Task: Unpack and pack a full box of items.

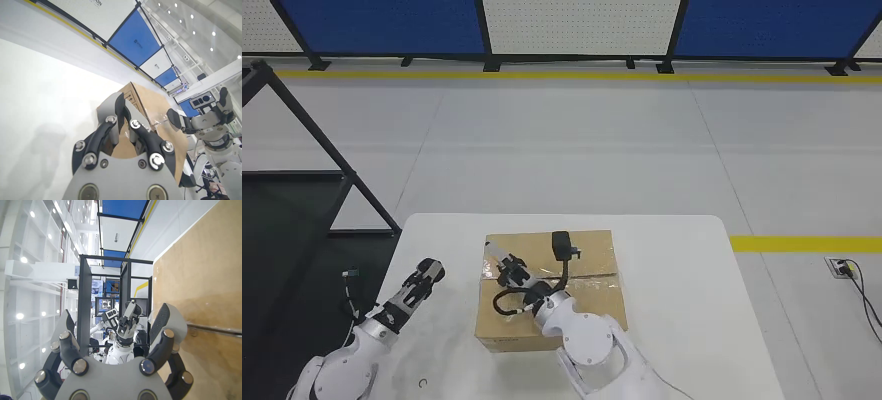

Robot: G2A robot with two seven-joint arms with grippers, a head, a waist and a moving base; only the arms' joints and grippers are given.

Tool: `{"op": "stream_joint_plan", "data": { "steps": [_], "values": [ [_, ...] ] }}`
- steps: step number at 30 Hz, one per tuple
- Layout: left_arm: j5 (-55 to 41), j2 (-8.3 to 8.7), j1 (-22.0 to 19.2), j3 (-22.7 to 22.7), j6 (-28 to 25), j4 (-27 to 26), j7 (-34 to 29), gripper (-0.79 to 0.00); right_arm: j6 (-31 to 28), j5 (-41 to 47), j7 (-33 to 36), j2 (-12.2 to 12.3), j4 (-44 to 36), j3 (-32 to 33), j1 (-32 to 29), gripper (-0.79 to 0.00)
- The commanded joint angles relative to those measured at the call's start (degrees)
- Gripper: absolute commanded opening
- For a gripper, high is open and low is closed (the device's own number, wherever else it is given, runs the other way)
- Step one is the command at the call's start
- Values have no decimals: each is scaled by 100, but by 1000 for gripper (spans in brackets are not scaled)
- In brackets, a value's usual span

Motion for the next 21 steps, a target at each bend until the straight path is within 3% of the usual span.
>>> {"op": "stream_joint_plan", "data": {
  "steps": [1,5,8,13,15,18,19,21],
  "values": [
    [80,7,63,-14,59,-44,63,-785,24,84,14,-53,178,-146,166,0],
    [160,9,110,59,73,-74,107,-760,7,244,-115,-163,610,-330,484,0],
    [164,9,110,64,74,-74,110,-591,2,337,-136,-214,871,-382,616,0],
    [164,9,110,64,74,-74,110,-428,-61,441,-167,-228,1022,-283,624,0],
    [164,9,110,64,74,-74,110,-277,-70,443,-136,-201,933,-190,530,0],
    [164,9,110,64,74,-74,110,-188,-60,311,-124,-144,669,-67,320,0],
    [164,9,110,64,74,-74,110,-80,-48,263,-133,-121,555,-11,235,0],
    [164,9,110,64,74,-74,110,0,-26,181,-140,-73,312,110,53,0]
  ]
}}
